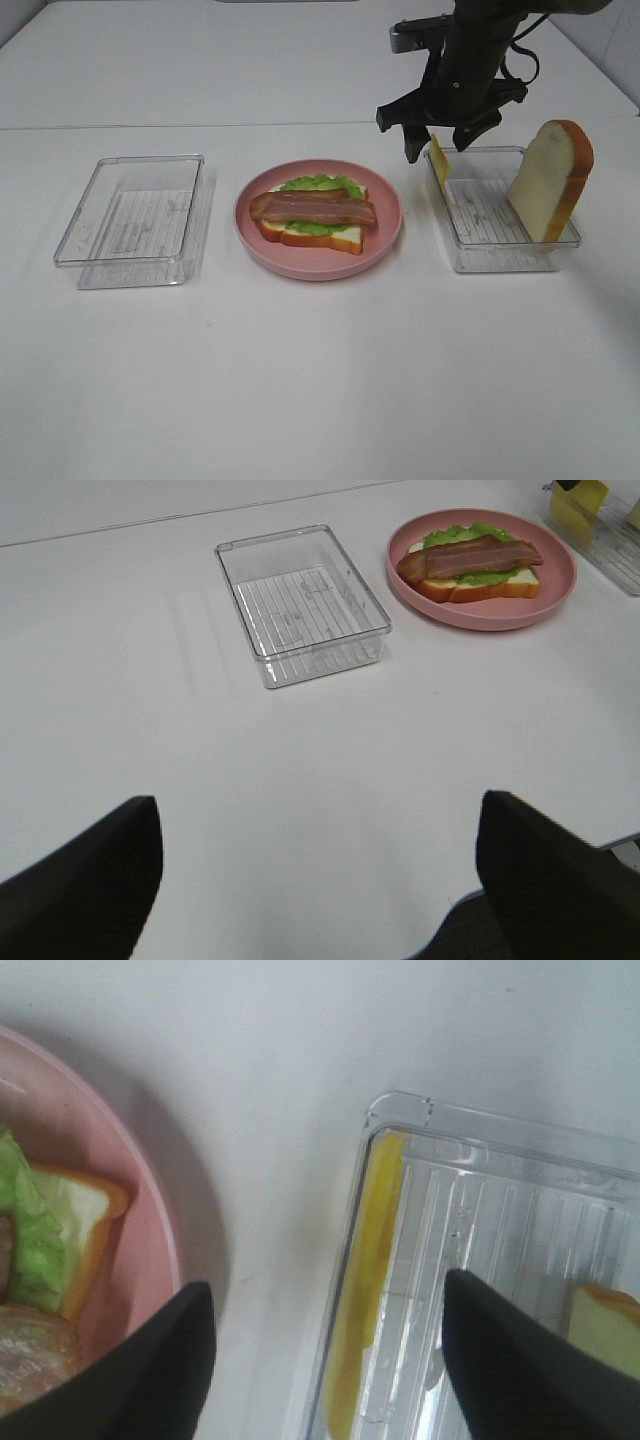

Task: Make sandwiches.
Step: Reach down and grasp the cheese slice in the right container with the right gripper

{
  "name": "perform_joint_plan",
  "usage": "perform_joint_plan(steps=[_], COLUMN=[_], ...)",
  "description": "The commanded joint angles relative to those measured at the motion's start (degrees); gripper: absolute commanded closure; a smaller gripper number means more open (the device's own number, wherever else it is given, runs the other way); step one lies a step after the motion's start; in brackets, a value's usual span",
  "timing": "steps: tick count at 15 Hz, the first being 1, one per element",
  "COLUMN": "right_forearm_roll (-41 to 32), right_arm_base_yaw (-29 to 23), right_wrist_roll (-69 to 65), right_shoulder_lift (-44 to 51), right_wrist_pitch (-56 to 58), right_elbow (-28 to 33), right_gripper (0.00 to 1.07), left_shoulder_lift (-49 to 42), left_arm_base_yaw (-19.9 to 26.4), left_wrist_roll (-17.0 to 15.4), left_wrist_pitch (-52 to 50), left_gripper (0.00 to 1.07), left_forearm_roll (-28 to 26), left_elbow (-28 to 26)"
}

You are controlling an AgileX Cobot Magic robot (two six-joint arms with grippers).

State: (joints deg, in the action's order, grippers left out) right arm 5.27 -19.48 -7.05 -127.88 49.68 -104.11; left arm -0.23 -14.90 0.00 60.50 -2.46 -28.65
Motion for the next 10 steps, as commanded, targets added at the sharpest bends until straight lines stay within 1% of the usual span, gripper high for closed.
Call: perform_joint_plan(steps=[1, 4, 6, 7, 8, 9, 10], right_forearm_roll=[0.8, 0.8, 0.8, 0.8, 0.8, 0.8, 0.8], right_arm_base_yaw=[0.0, 0.0, 0.0, 0.0, 0.0, 0.0, 0.0], right_wrist_roll=[-0.1, -0.1, -0.1, -0.1, -0.1, -0.1, 0.1], right_shoulder_lift=[-0.5, -1.0, -1.0, -1.0, -1.0, -1.0, -1.0], right_wrist_pitch=[0.5, 1.4, 1.7, 1.9, 1.9, 2.1, 2.3], right_elbow=[-0.3, -0.3, -0.3, -0.3, -0.3, -0.3, -0.3], right_gripper=[0.5, 0.59, 0.67, 0.73, 0.81, 0.92, 1.07], left_shoulder_lift=[-0.8, -0.8, -0.8, -0.8, -0.8, -0.8, -0.8], left_arm_base_yaw=[0.2, 0.2, 0.2, 0.2, 0.2, 0.2, 0.2], left_wrist_roll=[0.0, 0.0, 0.0, 0.0, 0.0, 0.0, 0.0], left_wrist_pitch=[-0.6, -0.6, -0.6, -0.6, -0.6, -0.6, -0.6], left_gripper=[0.25, 0.25, 0.25, 0.25, 0.25, 0.25, 0.25], left_forearm_roll=[-0.2, -0.2, -0.2, -0.2, -0.2, -0.2, -0.2], left_elbow=[0.2, 0.2, 0.2, 0.2, 0.2, 0.2, 0.2])
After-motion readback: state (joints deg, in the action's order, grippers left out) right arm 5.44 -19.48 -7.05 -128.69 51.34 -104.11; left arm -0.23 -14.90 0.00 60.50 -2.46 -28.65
